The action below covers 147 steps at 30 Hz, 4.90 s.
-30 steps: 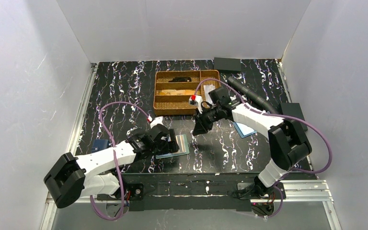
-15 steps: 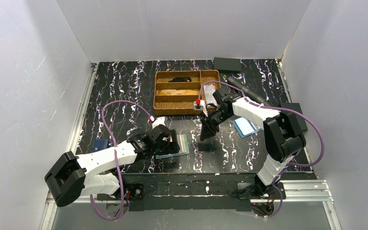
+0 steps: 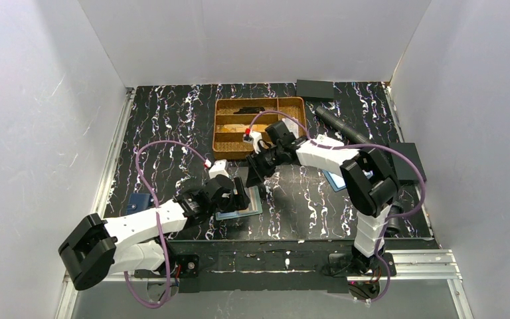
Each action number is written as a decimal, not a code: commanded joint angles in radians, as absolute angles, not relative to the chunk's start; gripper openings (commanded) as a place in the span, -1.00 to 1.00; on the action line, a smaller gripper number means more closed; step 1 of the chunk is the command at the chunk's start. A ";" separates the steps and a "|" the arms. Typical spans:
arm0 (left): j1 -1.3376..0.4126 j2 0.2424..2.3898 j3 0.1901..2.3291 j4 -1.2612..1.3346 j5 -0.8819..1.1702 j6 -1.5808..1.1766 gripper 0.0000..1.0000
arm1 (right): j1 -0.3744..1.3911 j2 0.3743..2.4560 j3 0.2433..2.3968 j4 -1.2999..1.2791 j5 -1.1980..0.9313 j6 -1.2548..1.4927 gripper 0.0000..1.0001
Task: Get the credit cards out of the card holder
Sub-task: Remove the credit card from the card holder.
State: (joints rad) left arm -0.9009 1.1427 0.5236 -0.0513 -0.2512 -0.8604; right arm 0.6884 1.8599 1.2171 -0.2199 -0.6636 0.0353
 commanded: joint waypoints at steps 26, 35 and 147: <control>-0.870 1.145 0.453 0.054 -0.233 -0.927 0.33 | 0.730 1.985 1.299 -0.208 -0.699 0.109 0.10; -0.865 1.160 0.453 0.055 -0.224 -0.927 0.34 | 0.733 1.966 1.299 -0.208 -0.717 0.103 0.05; -0.560 0.811 0.150 0.462 0.171 -0.985 -1.00 | 0.691 1.850 1.161 -0.012 -1.171 0.151 0.24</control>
State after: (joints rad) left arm -0.5701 0.8242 0.1589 0.2787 0.0994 -0.9337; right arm 0.6941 1.9175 1.1736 -0.1085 -1.0893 0.1024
